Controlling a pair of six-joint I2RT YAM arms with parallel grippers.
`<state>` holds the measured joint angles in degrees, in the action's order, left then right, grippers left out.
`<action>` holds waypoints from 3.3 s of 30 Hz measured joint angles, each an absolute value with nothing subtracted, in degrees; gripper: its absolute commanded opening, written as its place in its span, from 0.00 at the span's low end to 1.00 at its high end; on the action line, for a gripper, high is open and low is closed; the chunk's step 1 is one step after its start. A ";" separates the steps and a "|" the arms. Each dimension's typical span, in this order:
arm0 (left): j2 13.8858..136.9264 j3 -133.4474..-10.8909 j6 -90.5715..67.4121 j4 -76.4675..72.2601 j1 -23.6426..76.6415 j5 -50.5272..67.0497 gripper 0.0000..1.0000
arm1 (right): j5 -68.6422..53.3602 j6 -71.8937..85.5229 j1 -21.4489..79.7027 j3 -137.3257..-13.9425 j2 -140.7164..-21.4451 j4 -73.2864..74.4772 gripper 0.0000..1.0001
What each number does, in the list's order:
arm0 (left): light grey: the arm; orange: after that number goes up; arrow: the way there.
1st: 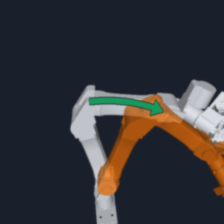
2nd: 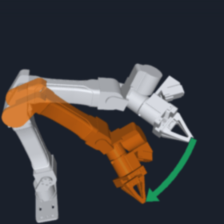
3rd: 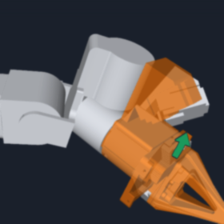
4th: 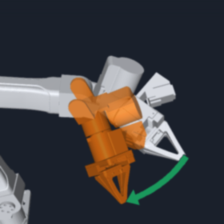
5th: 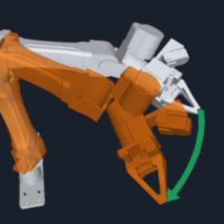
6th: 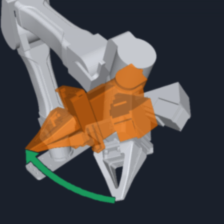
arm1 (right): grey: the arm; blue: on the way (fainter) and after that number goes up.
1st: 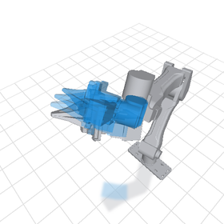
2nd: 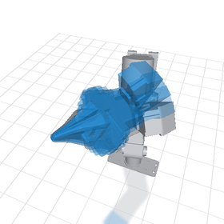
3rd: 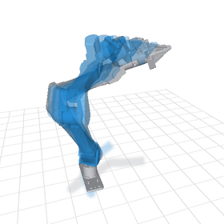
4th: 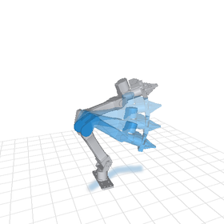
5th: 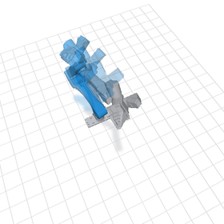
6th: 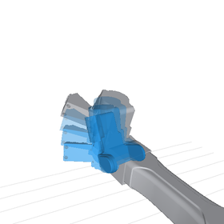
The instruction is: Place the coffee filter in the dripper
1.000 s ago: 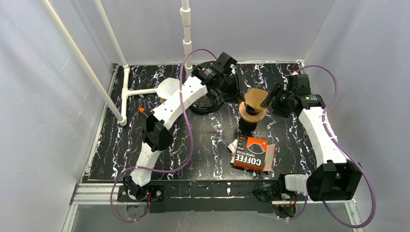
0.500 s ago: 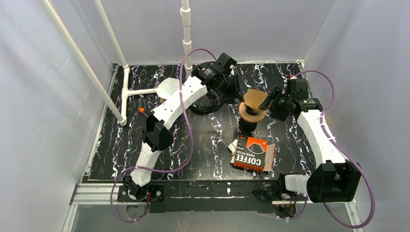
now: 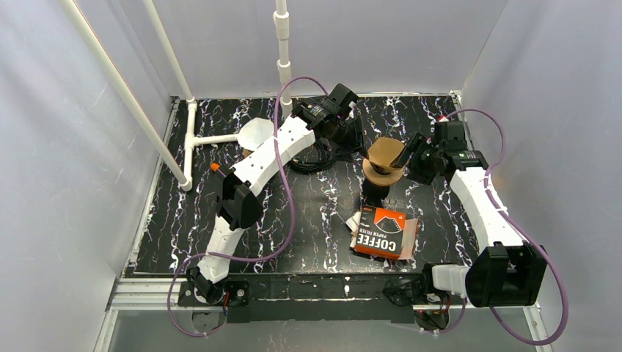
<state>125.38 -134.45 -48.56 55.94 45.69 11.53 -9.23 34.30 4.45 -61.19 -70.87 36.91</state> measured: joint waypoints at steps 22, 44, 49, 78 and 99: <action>125.36 -134.45 -47.59 51.77 45.50 12.03 0.87 | -10.66 33.80 4.45 -63.31 -71.75 37.74 0.81; 123.22 -133.80 -44.01 47.16 45.50 11.31 0.89 | -10.61 31.53 4.05 -71.59 -72.14 39.27 0.90; 122.10 -132.20 -43.07 45.87 45.32 11.00 0.90 | -10.59 30.79 3.79 -73.41 -72.16 39.29 0.92; 110.45 -122.39 -41.19 38.09 35.29 9.91 0.98 | -6.96 28.10 3.38 -74.61 -70.30 32.67 0.98; 93.51 -114.91 -24.34 37.95 12.95 1.63 0.98 | -2.09 28.08 3.33 -74.61 -69.17 29.69 0.98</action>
<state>93.51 -114.91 -24.34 37.95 12.95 1.63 -2.09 28.08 3.33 -74.61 -69.17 29.69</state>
